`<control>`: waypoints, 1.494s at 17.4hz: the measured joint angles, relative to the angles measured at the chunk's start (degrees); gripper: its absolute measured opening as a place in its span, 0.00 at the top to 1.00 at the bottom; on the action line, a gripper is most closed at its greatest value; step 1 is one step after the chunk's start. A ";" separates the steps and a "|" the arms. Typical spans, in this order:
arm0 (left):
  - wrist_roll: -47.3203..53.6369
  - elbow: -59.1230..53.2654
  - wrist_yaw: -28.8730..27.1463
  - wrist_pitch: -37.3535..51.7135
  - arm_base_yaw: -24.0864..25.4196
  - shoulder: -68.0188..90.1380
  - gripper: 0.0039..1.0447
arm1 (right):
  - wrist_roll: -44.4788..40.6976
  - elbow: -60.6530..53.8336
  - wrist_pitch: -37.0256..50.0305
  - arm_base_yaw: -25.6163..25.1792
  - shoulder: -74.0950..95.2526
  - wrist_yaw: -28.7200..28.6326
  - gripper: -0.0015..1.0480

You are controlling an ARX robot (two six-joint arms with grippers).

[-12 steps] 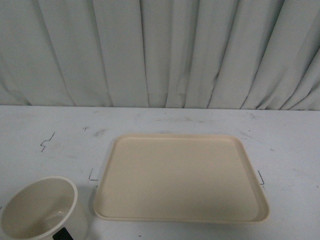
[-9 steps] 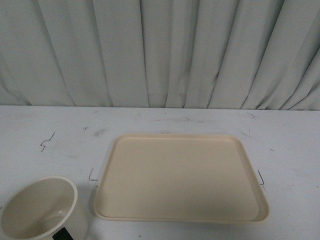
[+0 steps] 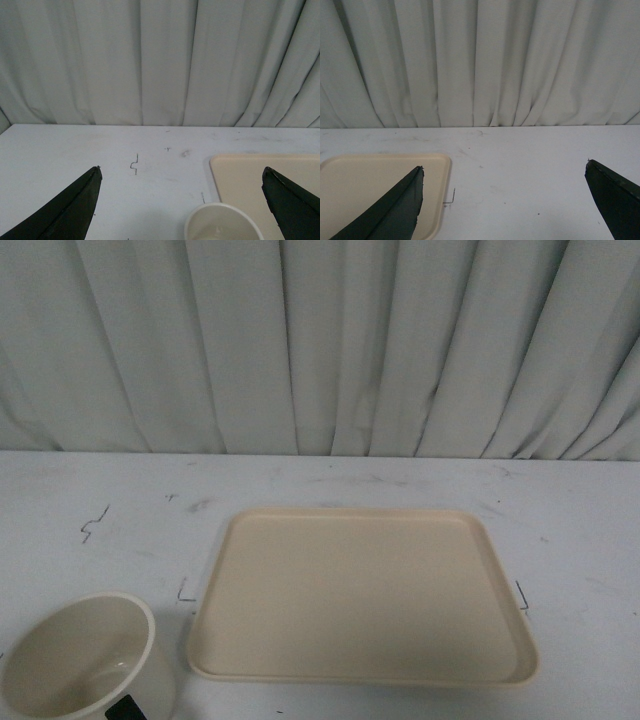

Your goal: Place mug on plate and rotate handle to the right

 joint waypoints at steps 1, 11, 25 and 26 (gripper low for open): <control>0.00 0.00 0.00 0.00 0.00 0.00 0.06 | 0.00 0.00 0.00 0.00 0.00 0.00 0.06; 0.00 0.00 0.00 0.00 0.00 0.00 0.06 | 0.00 0.00 0.00 0.00 0.00 0.00 0.06; -10.99 39.06 -9.14 -17.46 -7.30 85.11 0.06 | 0.13 0.00 0.04 0.00 0.00 -0.07 0.06; -10.93 39.17 -9.42 -16.85 -6.99 86.51 0.06 | 0.13 0.00 0.04 0.00 0.00 -0.07 0.06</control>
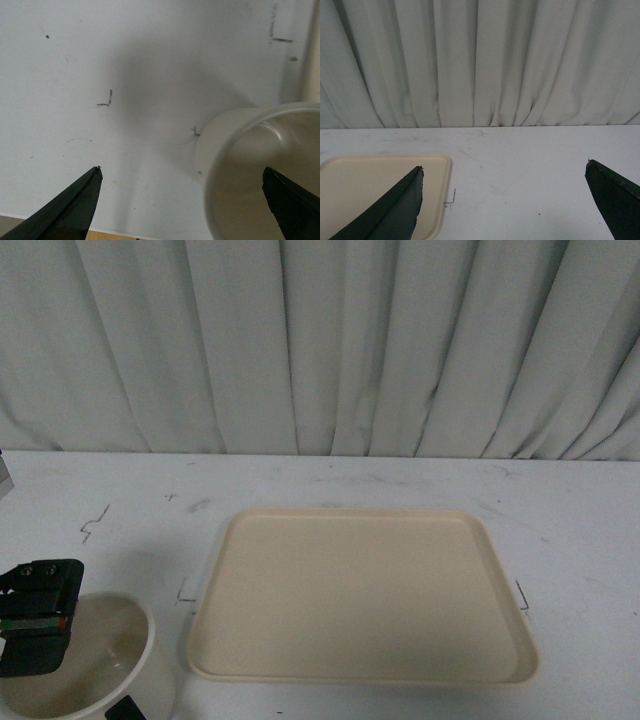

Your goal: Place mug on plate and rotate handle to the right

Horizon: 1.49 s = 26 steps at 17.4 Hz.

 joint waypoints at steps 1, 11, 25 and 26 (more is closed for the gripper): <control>-0.02 0.35 -0.92 0.52 0.46 1.75 0.06 | 0.00 0.00 -0.02 0.00 0.00 0.00 0.06; 0.20 1.03 -1.81 2.67 -0.04 5.95 0.68 | 0.00 0.00 0.00 0.00 0.00 0.00 0.06; 7.65 25.42 1.14 -4.63 -13.97 15.69 0.97 | 0.00 0.00 -0.02 0.00 0.00 0.00 0.06; 8.11 28.63 1.64 -5.42 -15.87 18.91 0.97 | 0.00 0.00 -0.02 0.00 0.00 0.00 0.06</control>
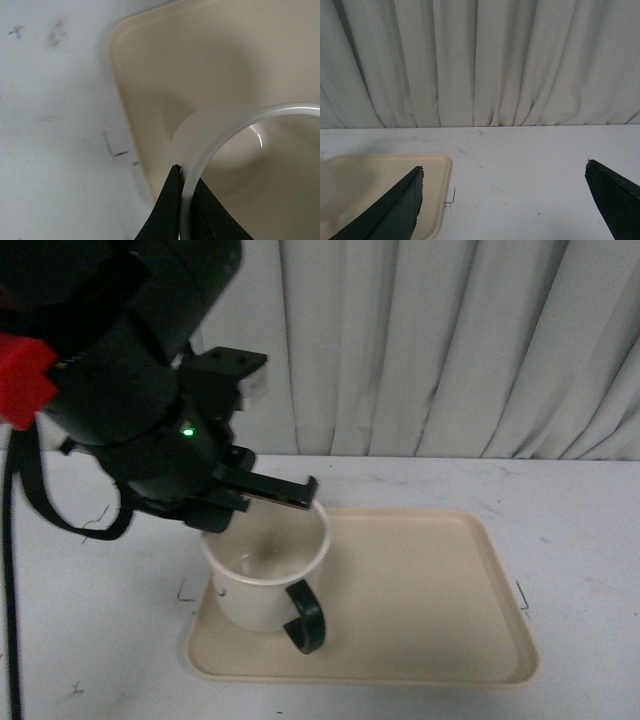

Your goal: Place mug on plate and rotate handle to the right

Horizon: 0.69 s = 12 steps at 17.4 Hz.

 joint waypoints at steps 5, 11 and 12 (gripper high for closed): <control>0.68 10.47 1.01 -3.52 -4.02 9.97 0.97 | 0.00 0.00 0.02 0.00 0.00 0.00 0.06; 0.22 15.15 3.58 -6.64 -5.90 14.86 0.90 | 0.00 0.00 0.02 0.00 0.00 0.00 0.06; 0.39 15.04 3.63 -6.08 -5.95 14.86 0.82 | 0.00 0.00 0.02 0.00 0.00 0.00 0.06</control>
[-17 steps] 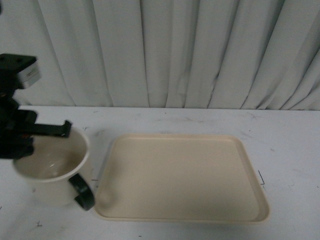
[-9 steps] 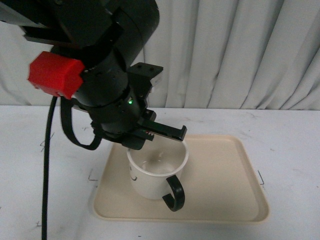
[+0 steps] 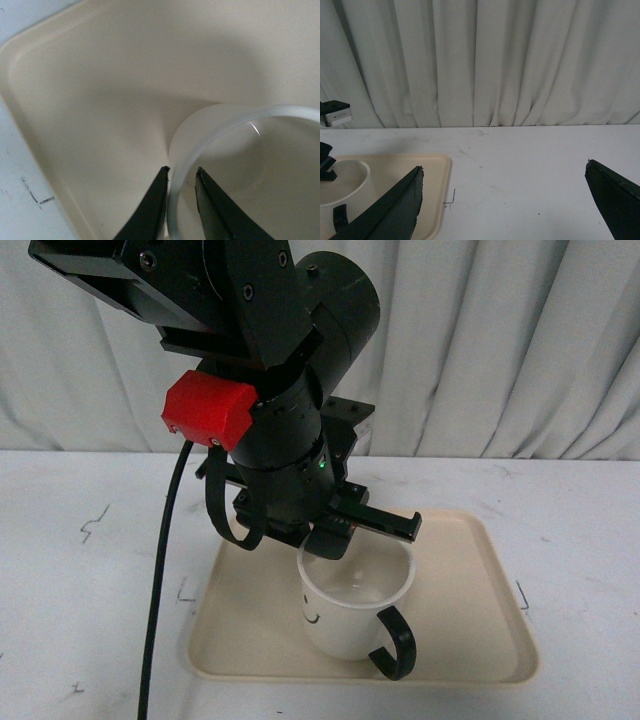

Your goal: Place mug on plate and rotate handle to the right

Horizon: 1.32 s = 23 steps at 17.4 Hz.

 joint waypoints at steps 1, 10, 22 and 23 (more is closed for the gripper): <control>0.04 -0.09 0.15 0.39 0.00 -0.02 0.75 | 0.00 0.00 -0.02 0.00 0.00 0.00 0.06; 0.04 -5.66 0.28 3.91 1.05 -6.80 0.38 | 0.00 0.00 0.00 0.00 0.00 0.00 0.06; 2.19 -69.72 -5.75 84.74 19.39 -50.60 0.99 | 0.00 0.00 -0.02 0.00 0.00 0.00 0.06; 2.19 -71.30 -4.94 84.06 20.35 -53.46 0.99 | 0.00 0.00 -0.02 0.00 0.00 0.00 0.06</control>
